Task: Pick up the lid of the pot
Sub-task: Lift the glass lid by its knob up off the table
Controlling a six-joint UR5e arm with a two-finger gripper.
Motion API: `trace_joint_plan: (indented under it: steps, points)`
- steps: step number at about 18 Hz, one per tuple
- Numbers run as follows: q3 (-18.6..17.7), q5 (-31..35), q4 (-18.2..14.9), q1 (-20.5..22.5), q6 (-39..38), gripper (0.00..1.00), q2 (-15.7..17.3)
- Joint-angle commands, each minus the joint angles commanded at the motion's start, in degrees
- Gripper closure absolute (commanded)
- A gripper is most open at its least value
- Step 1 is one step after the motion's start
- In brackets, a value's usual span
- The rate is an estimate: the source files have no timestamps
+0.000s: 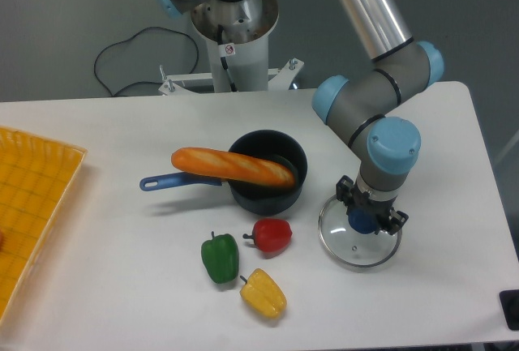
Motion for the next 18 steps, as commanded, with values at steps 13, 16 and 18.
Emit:
trace_joint_plan:
  steps: [13, 16, 18]
  points:
    - [1.6, 1.3, -11.0, 0.1, 0.0, 0.63, 7.1]
    - [1.8, 1.8, -11.6, 0.2, 0.0, 0.63, 7.4]
    - [2.1, 1.8, -11.8, 0.2, 0.0, 0.63, 7.4]
